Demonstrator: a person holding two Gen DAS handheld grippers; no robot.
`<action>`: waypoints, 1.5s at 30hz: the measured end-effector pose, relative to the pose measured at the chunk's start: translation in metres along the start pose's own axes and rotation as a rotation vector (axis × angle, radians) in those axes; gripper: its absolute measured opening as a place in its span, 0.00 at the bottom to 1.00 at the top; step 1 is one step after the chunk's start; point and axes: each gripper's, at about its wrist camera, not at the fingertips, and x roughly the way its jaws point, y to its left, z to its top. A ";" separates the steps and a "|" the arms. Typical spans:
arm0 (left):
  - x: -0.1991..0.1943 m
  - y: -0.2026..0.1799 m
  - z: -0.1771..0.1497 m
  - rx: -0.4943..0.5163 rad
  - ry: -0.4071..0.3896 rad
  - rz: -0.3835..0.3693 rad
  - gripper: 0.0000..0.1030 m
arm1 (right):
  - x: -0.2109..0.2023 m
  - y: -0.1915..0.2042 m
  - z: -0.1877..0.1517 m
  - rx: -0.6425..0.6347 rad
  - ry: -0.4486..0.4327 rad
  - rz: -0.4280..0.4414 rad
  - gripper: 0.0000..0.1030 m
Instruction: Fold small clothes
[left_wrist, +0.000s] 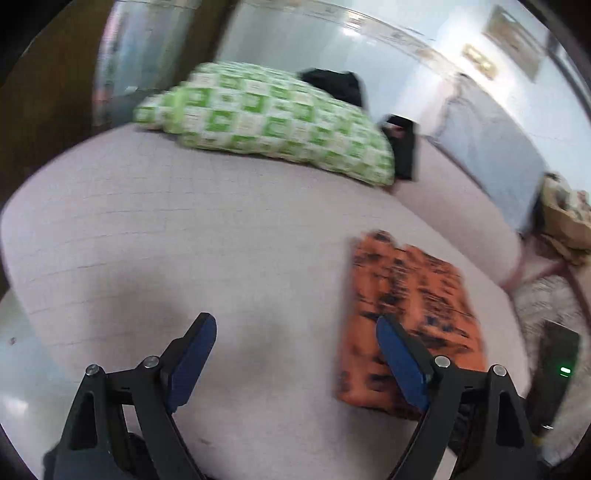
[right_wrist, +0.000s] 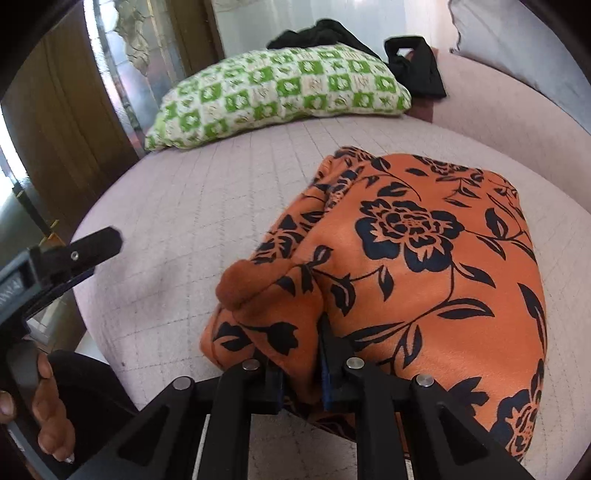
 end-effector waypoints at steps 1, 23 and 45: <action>-0.001 -0.006 -0.001 0.010 0.012 -0.042 0.86 | -0.002 -0.002 -0.001 0.004 0.000 0.011 0.21; 0.066 -0.082 -0.028 0.094 0.280 -0.131 0.24 | -0.077 -0.114 -0.058 0.347 -0.194 0.126 0.70; 0.052 -0.045 -0.041 0.078 0.252 -0.067 0.23 | -0.077 -0.128 -0.033 0.341 -0.191 0.170 0.72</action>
